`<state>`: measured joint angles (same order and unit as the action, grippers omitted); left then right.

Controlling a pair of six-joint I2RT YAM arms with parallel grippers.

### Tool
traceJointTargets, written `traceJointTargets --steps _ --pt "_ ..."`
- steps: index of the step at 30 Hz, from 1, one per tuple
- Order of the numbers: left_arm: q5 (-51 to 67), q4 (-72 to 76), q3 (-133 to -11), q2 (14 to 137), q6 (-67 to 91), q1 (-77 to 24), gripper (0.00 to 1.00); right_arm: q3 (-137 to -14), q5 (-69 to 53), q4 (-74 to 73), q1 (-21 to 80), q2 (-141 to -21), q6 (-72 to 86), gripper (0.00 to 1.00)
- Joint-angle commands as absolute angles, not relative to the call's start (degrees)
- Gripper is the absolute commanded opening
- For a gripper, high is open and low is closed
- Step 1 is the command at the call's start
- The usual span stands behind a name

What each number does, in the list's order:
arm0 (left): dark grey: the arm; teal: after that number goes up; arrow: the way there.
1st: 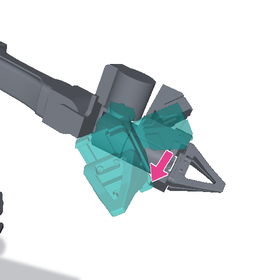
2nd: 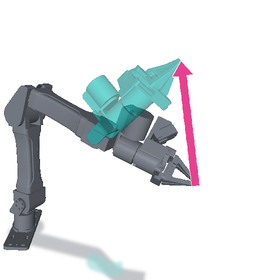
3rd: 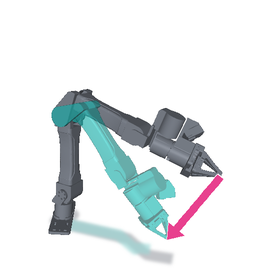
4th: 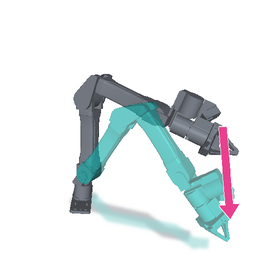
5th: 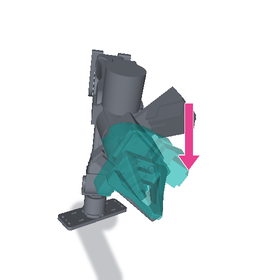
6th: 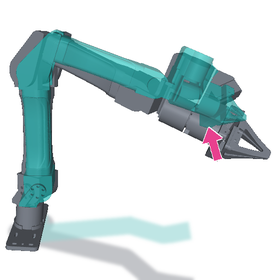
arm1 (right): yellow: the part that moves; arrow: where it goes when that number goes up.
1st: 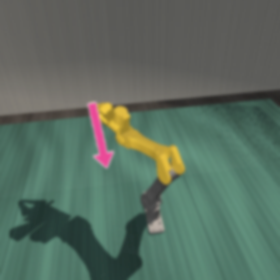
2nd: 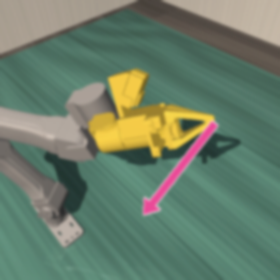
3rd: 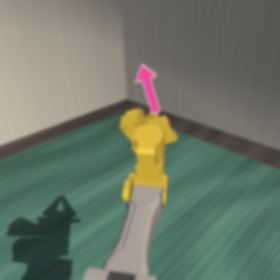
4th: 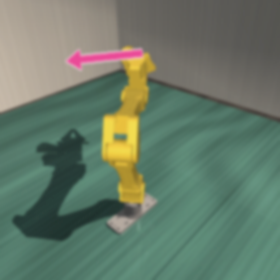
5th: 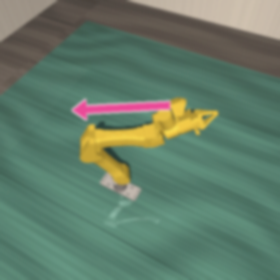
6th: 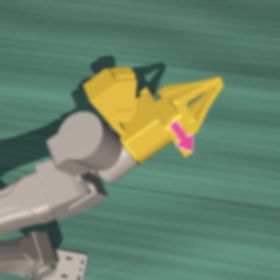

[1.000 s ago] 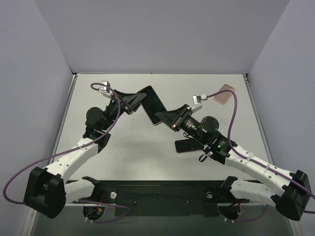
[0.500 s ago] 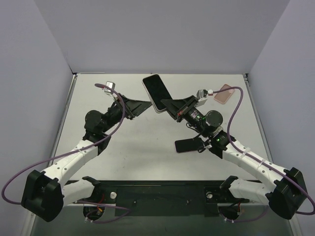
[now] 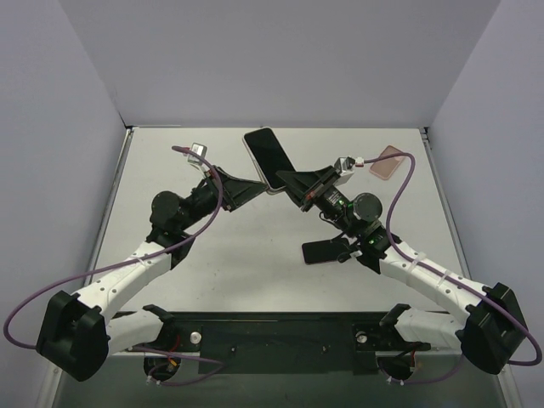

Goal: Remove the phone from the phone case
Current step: Remove the phone case from the phone.

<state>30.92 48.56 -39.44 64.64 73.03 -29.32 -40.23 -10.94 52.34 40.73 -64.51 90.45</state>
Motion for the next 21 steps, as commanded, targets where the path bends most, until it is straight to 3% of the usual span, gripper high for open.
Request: traceJointTargets --steps 1,5,11,17,20,21 --pt "31.4 50.4 -39.0 64.7 71.4 -29.5 0.48 -40.7 -10.7 64.2 40.5 -63.0 93.1 0.00" --pt "31.3 47.7 -39.8 65.5 70.1 -29.6 0.41 -40.0 -10.9 66.3 40.6 -63.5 94.5 0.00" --pt "29.6 40.3 -42.0 66.5 66.1 -29.7 0.40 -39.0 -11.4 66.6 40.6 -63.2 94.6 0.00" --pt "26.5 28.6 -47.5 68.0 60.3 -30.6 0.15 -38.7 -12.2 59.9 40.5 -60.0 90.8 0.00" --pt "20.1 20.6 -48.4 66.4 57.0 -30.7 0.00 -39.2 -14.1 54.9 40.2 -58.4 88.0 0.00" --pt "14.6 16.5 -49.8 65.6 54.3 -30.7 0.00 -40.3 -14.9 48.8 39.5 -57.1 84.9 0.00"
